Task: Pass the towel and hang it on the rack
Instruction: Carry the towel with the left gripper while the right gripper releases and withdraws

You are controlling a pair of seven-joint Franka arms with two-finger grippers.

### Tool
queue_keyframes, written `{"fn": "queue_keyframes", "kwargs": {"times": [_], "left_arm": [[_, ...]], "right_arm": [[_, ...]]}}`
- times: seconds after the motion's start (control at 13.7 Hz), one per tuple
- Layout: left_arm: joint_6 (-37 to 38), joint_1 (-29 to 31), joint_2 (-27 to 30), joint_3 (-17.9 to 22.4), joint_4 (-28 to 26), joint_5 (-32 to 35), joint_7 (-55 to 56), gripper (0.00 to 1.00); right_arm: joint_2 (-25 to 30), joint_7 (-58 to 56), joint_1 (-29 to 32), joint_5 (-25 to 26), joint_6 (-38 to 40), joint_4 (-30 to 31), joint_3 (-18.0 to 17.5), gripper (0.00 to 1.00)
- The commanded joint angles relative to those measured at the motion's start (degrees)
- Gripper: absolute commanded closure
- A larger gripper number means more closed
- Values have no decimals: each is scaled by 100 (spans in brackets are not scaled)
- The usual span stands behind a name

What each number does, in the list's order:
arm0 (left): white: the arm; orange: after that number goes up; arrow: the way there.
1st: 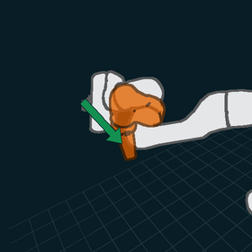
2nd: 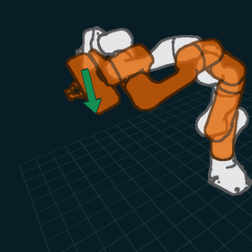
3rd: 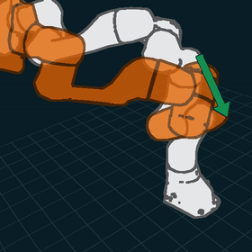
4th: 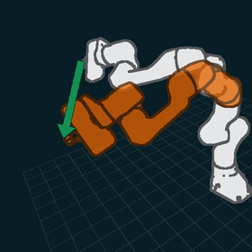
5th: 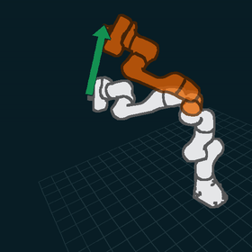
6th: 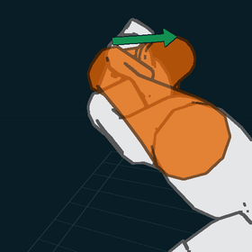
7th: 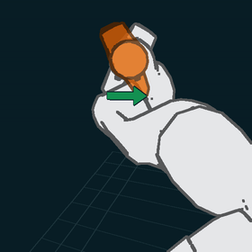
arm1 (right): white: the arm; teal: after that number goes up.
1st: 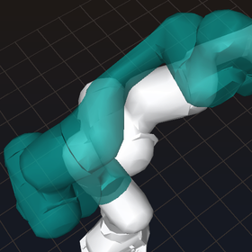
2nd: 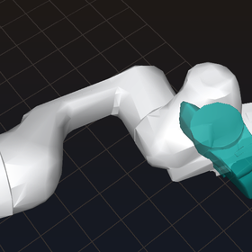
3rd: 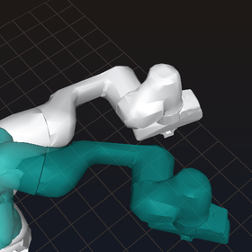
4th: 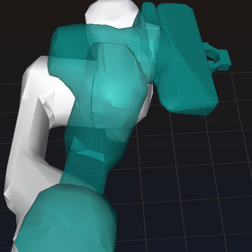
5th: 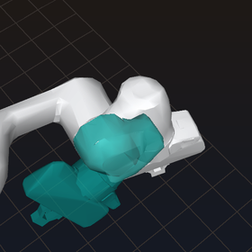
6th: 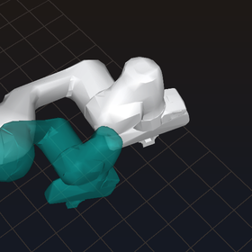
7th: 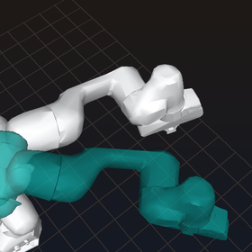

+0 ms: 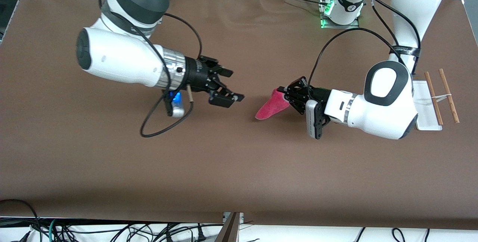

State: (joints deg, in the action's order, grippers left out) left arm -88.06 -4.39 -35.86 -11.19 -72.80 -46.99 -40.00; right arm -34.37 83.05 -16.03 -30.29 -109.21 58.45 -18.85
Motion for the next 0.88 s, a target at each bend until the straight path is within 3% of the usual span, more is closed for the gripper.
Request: {"fn": "queue_keyframes", "kwargs": {"times": [0.0,0.22,0.37,0.59,0.8], "left_arm": [[88,401,35,64,161,732,387,100],[114,1025,307,265,161,1235,616,100],[393,1771,395,283,161,1280,572,100],[982,2677,554,336,170,1954,397,100],[1388,3661,580,345,170,2570,-559,100]], "right_arm": [[194,-812,134,610,460,43,22,0],[544,-2552,556,831,1486,105,144,0],[868,-3397,557,998,2086,341,609,0],[1912,-5074,548,1121,2290,1602,1365,0],[2976,-6131,548,1963,2273,2843,1717,0]]}}
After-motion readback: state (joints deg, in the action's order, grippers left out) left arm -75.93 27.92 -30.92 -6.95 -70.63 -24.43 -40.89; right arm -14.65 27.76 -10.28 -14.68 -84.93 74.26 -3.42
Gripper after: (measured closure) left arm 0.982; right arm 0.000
